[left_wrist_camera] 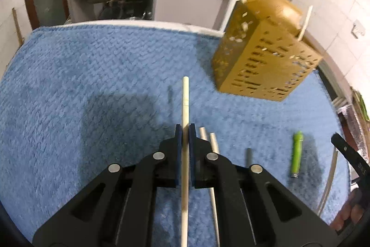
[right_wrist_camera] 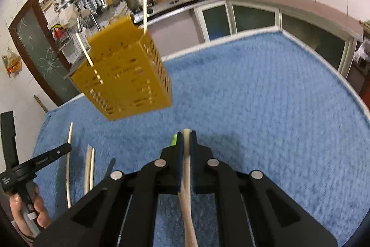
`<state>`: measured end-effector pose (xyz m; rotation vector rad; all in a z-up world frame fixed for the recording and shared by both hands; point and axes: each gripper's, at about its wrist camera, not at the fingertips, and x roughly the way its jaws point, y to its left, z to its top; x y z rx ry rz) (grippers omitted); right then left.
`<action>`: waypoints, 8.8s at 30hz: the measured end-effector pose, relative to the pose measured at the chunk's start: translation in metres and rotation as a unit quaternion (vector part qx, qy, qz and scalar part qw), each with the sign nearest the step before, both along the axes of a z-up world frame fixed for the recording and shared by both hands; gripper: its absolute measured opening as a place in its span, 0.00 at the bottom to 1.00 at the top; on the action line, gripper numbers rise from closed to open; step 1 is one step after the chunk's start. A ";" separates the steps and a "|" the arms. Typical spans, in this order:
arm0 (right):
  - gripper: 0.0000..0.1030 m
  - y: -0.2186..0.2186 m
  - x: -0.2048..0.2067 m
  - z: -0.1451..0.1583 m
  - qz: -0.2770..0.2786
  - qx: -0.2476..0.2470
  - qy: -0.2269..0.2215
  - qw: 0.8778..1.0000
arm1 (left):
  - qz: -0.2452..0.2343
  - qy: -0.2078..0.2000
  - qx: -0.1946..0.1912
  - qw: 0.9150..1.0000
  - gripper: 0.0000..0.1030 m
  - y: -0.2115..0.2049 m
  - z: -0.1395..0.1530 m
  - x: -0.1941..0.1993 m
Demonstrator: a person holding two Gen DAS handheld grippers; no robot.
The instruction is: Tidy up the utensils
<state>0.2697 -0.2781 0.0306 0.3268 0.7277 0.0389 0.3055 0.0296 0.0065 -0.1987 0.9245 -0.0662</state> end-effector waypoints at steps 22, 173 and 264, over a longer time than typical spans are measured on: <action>0.06 0.006 -0.006 0.109 0.012 -0.009 -0.263 0.965 | -0.069 -0.235 -0.059 0.968 0.04 -0.033 0.108 -0.041; 0.41 0.000 -0.021 -0.062 0.018 -0.140 0.075 0.987 | -0.068 0.043 0.048 0.996 0.11 -0.033 -0.039 -0.011; 0.05 0.041 0.115 0.146 0.028 -0.079 -0.276 0.958 | -0.054 -0.386 -0.034 0.920 0.04 -0.070 0.171 0.118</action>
